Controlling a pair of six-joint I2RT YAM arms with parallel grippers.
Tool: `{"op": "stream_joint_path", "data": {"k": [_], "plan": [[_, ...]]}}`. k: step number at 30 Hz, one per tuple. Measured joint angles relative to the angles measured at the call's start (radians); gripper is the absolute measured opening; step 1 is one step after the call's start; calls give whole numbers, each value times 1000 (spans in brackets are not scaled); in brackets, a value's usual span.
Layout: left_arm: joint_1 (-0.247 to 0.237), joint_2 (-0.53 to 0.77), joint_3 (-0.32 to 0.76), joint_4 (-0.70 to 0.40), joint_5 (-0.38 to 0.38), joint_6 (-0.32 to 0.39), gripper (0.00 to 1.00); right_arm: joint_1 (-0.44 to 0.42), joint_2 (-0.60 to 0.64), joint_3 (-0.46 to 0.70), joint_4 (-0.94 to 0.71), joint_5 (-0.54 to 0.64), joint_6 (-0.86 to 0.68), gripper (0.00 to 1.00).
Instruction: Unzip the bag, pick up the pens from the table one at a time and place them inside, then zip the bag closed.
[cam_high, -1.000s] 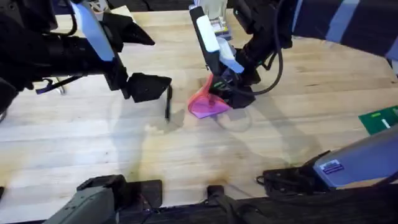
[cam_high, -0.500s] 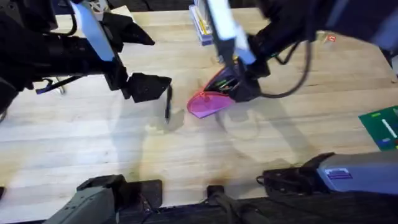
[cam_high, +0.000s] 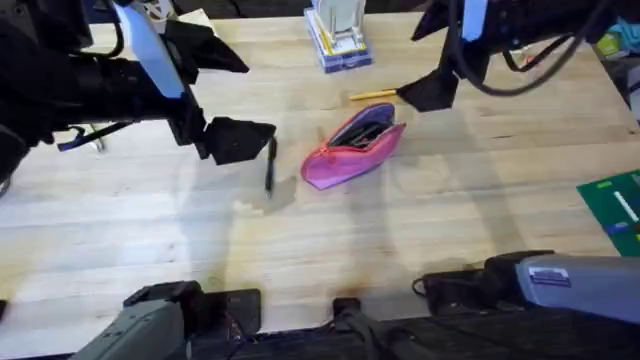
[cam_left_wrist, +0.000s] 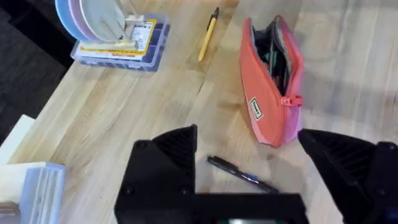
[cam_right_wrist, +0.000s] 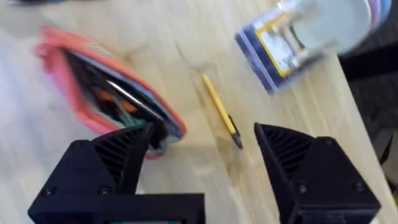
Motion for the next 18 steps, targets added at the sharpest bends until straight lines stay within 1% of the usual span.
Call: {"op": "stream_joint_path", "data": {"k": [3, 7, 14, 18], "plan": [[0, 0, 0, 0, 0, 0, 993, -48, 53, 0, 38, -1, 9, 996], [0, 0, 0, 0, 0, 0, 993, -90, 135, 0, 102, -3, 20, 995], [0, 0, 0, 0, 0, 0, 994, -101, 255, 0, 279, -4, 24, 996], [0, 0, 0, 0, 0, 0, 994, -101, 316, 0, 328, -4, 24, 996]]}}
